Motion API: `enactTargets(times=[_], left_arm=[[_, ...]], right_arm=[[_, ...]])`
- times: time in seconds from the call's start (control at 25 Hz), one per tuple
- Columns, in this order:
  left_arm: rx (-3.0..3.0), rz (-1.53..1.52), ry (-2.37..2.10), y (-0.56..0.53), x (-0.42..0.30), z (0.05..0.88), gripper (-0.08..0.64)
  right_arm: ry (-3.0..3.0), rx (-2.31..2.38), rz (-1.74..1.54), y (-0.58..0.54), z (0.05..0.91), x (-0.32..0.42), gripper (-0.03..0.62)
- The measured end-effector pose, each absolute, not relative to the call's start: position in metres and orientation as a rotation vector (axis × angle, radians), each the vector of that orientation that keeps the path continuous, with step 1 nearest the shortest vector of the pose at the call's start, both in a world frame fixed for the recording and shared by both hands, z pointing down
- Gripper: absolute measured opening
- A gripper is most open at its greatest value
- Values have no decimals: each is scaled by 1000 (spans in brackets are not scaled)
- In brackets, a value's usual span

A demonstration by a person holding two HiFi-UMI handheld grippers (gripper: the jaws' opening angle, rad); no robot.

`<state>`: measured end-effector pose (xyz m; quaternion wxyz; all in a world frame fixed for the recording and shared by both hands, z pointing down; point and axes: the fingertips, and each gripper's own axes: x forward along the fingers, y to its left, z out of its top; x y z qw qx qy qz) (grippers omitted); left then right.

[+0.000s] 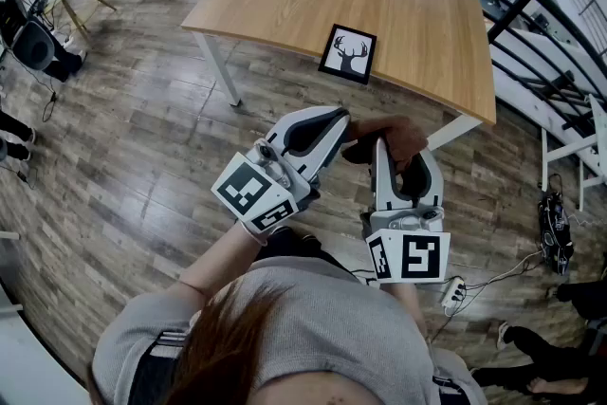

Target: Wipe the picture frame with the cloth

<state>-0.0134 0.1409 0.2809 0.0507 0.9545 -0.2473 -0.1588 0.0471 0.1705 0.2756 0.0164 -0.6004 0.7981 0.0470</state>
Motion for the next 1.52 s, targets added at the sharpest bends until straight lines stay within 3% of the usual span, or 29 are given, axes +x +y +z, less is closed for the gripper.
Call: enactTargets(times=[0.48,1.52], left_arm=[[2904,-898,-589,159,-15,266,9],[2838,-501,-753,-138,-1,301,9]], right_arm=[[2526,-1758,179,167,289,58,133],[2411,-1941,195,-99,277,79,133]])
